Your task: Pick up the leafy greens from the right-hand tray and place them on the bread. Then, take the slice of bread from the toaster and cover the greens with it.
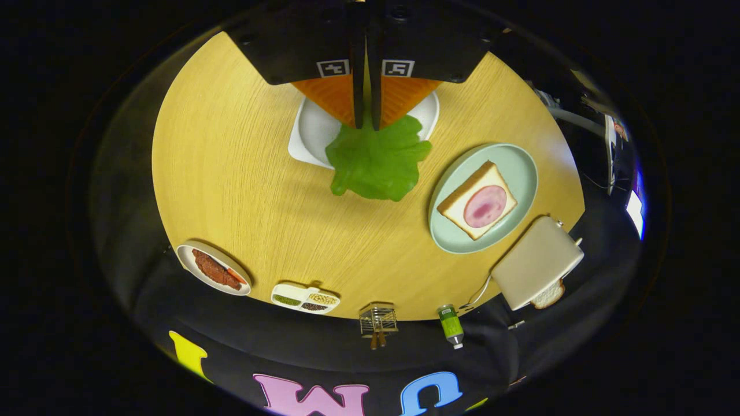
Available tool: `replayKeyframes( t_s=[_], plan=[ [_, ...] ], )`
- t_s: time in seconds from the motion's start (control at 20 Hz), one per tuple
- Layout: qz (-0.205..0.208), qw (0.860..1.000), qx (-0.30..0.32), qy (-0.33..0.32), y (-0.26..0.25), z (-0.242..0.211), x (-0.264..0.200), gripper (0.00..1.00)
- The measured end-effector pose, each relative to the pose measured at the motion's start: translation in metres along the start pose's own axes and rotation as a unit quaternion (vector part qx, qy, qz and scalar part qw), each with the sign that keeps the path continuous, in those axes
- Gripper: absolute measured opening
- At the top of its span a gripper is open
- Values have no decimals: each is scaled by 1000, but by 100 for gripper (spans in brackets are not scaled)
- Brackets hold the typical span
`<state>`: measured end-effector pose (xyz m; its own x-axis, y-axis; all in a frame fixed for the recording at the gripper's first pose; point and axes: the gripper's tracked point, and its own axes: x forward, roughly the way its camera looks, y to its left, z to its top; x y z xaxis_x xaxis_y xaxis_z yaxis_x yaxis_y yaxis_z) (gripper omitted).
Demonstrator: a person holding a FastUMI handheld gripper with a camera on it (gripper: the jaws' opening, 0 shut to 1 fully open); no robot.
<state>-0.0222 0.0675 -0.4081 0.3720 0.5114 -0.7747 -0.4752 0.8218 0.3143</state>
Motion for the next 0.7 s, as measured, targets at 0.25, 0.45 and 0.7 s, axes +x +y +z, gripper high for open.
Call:
replayKeyframes(
  t_s=[0.25, 0.45, 0.7],
  plan=[
    [23, 999, -8, -33, 42, 35, -26, 6],
    [55, 997, -20, -54, 98, 70, -27, 6],
    [75, 996, -29, -47, 156, 88, -4, 6]
  ],
)
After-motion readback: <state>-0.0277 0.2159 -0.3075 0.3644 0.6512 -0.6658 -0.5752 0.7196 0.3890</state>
